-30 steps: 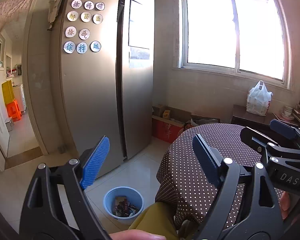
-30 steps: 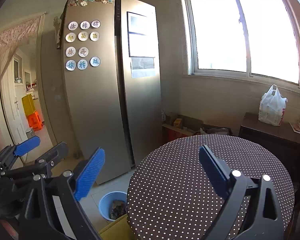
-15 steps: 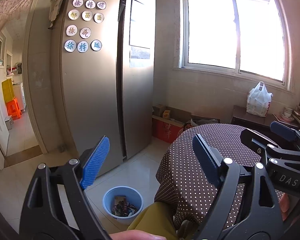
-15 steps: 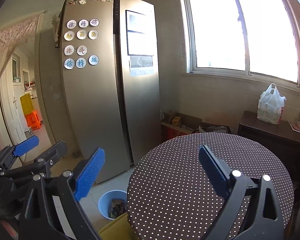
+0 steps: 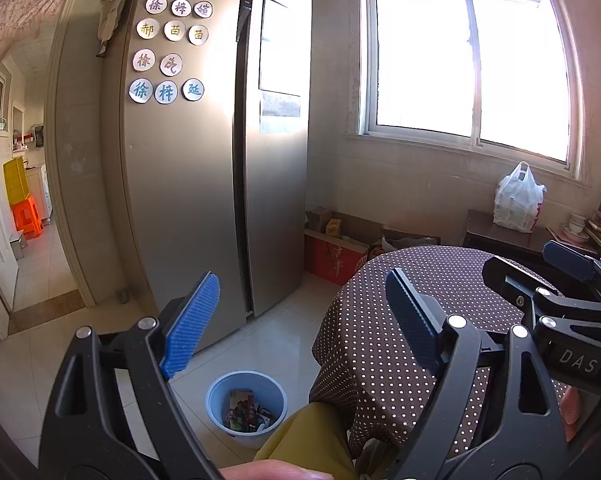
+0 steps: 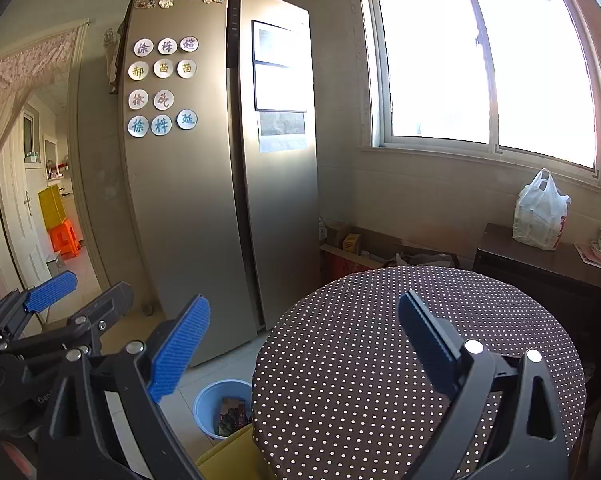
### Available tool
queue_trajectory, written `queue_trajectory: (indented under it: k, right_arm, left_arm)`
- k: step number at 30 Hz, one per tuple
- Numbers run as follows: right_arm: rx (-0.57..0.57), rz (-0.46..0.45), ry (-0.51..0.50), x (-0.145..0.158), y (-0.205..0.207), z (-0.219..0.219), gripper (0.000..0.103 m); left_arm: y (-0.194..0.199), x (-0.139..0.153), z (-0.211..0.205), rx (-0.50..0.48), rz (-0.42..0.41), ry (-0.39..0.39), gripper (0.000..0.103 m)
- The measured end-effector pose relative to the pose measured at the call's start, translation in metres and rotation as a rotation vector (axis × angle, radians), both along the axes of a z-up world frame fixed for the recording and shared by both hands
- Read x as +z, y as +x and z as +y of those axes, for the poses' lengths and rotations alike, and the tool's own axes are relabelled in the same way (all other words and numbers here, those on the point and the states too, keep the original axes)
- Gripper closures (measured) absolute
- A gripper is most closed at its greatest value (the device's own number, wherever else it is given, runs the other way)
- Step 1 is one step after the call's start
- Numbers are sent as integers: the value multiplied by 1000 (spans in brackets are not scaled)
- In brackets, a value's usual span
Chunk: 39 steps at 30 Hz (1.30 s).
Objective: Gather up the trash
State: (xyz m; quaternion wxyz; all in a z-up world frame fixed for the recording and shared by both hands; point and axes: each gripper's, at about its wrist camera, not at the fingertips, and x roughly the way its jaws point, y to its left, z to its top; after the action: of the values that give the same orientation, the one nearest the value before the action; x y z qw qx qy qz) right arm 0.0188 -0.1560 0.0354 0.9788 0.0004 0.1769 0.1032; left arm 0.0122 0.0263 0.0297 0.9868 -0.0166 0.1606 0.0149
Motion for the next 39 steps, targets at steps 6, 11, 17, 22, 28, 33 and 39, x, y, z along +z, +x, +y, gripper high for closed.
queue_trajectory:
  k: [6, 11, 17, 22, 28, 33, 39]
  right_arm:
    - [0, 1, -2, 0, 0, 0, 9]
    - [-1, 2, 1, 0, -1, -1, 9]
    - [-3, 1, -1, -1, -2, -1, 9]
    - [-3, 2, -5, -2, -3, 0, 9]
    - [-2, 1, -4, -2, -3, 1, 9]
    - [-3, 1, -3, -2, -4, 1, 9]
    - [-8, 8, -6, -5, -4, 0, 9]
  left_arm:
    - [-1, 0, 0, 0, 1, 0, 19]
    - [-2, -1, 0, -1, -2, -3, 19]
    - [-3, -2, 2, -4, -3, -7, 19]
    - [-3, -3, 3, -4, 0, -7, 19]
    - [-4, -4, 4, -6, -2, -6, 19]
    - [-4, -3, 4, -8, -3, -5, 19]
    - [-4, -6, 4, -14, 6, 0, 19]
